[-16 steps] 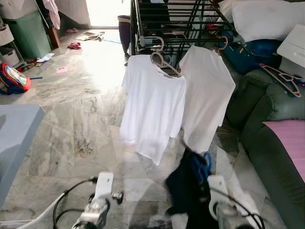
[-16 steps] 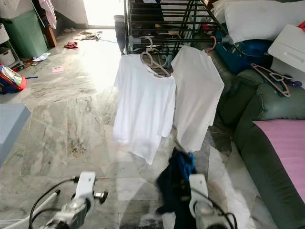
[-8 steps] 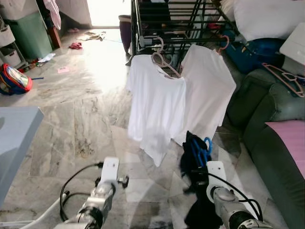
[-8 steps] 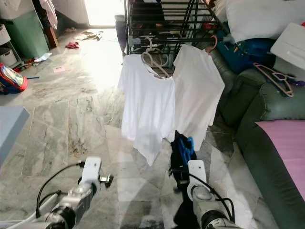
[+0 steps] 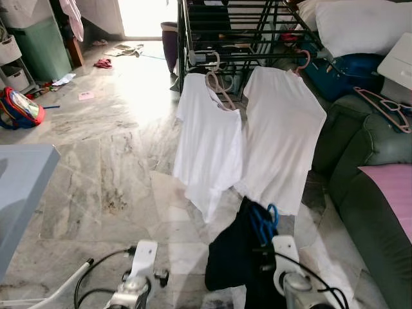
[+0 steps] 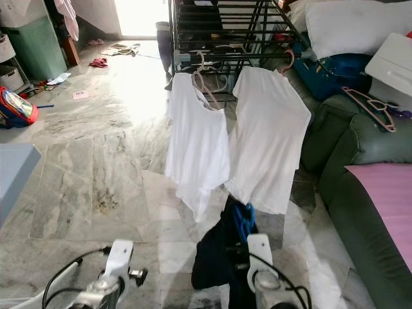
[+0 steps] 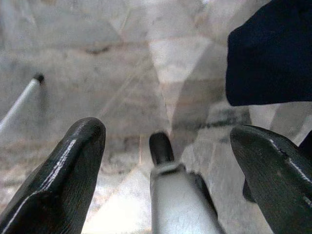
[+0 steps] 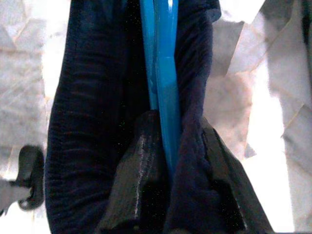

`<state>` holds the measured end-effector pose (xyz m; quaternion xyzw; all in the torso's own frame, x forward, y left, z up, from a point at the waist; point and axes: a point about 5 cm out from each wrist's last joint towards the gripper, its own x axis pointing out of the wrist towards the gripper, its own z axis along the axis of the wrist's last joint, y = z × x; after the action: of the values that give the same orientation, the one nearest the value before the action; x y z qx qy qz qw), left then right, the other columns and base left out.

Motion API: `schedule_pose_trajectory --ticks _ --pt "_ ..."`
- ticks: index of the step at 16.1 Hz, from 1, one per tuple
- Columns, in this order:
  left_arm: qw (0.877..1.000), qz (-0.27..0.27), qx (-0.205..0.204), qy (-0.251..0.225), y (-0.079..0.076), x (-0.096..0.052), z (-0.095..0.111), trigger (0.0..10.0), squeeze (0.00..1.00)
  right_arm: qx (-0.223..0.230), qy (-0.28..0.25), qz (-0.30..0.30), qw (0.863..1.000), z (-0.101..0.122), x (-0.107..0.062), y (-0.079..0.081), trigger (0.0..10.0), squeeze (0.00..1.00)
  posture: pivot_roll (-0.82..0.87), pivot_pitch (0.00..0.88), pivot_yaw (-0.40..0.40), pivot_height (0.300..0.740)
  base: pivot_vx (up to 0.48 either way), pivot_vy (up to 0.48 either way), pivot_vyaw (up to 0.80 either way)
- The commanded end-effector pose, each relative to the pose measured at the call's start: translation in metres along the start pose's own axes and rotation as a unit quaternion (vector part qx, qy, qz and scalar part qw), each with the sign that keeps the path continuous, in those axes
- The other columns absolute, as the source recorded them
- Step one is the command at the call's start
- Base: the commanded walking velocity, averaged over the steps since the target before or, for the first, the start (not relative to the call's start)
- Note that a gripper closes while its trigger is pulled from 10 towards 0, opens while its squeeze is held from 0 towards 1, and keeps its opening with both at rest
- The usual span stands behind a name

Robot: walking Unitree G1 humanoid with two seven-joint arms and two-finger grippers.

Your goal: Hang hanger

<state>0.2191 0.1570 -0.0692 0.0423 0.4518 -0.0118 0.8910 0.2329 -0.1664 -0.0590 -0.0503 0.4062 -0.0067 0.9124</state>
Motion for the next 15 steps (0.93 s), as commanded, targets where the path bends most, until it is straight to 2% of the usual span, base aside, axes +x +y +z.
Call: schedule_pose_trajectory --ticks 1,7,15 --pt "1.000 0.003 -0.001 0.009 0.001 0.000 -0.004 10.0 0.00 -0.007 -0.004 0.001 1.000 0.002 0.000 -0.001 10.0 0.00 0.08 0.000 -0.029 0.740 0.000 0.000 0.00" --pt "1.000 0.023 -0.007 0.014 0.009 -0.001 -0.009 10.0 0.00 -0.038 0.003 0.013 0.999 -0.001 0.000 0.000 10.0 0.00 0.09 0.000 -0.046 0.740 0.000 0.000 0.00" --pt "0.999 0.035 -0.010 0.027 0.014 -0.003 -0.018 10.0 0.00 -0.040 0.018 0.016 0.999 -0.011 -0.002 -0.001 10.0 0.00 0.09 0.000 -0.047 0.740 0.000 0.000 0.00"
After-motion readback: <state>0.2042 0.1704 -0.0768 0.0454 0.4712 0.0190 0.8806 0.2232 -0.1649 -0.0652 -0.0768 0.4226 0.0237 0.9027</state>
